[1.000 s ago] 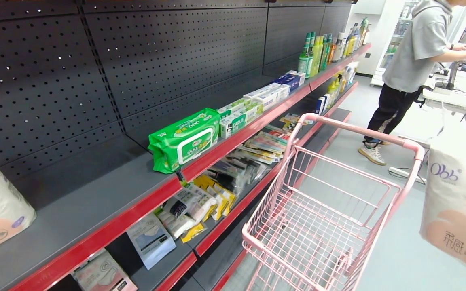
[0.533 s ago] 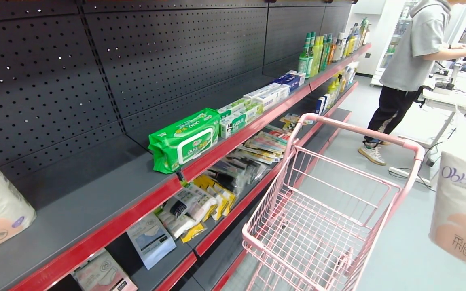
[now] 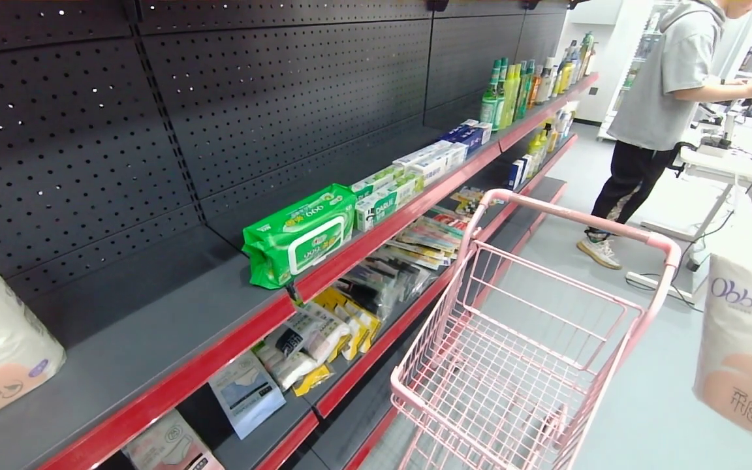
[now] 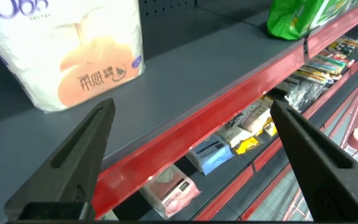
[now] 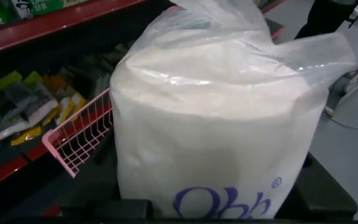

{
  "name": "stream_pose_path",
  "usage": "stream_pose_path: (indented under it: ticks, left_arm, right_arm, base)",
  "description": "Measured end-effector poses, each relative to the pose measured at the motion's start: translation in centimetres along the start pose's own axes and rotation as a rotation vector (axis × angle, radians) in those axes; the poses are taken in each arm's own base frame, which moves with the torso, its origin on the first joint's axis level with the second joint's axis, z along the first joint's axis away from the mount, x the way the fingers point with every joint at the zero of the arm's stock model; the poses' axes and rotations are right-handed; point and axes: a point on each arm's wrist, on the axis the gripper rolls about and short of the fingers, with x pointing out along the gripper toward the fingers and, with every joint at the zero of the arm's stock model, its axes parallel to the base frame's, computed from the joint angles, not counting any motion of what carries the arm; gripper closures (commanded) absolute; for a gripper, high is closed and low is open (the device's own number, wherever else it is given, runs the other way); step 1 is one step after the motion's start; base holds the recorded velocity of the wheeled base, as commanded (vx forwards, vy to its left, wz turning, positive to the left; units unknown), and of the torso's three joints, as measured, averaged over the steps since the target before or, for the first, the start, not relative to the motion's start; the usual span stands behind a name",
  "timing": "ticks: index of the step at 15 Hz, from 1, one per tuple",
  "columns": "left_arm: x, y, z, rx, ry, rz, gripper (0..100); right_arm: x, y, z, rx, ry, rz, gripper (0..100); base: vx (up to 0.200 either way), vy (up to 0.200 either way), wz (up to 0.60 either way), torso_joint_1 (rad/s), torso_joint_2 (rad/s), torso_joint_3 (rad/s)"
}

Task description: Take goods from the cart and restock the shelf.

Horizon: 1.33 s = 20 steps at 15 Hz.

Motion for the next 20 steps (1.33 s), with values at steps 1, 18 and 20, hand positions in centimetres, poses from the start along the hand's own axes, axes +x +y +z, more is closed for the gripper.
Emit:
stream_pose_path:
  ticks: [1, 18, 20]
  left_arm:
    - [0.00, 0.00, -0.01, 0.000, 0.001, 0.000, 0]
    - [0.00, 0.00, 0.00, 0.000, 0.000, 0.000, 0]
    - [0.00, 0.00, -0.01, 0.000, 0.001, 0.000, 0]
  right_arm:
    - [0.01, 0.00, 0.00, 0.000, 0.000, 0.000, 100]
    - [0.72, 0.12, 0.07, -0.028, 0.021, 0.009, 100]
    - [0.86, 0.14, 0.08, -0.040, 0.027, 0.008, 100]
  base:
    - [0.000, 0.000, 0.00, 0.178, -0.36, -0.207]
    - [0.000, 0.000, 0.00, 0.135, -0.28, -0.156]
    - [0.000, 0.000, 0.30, 0.004, 0.00, -0.001]
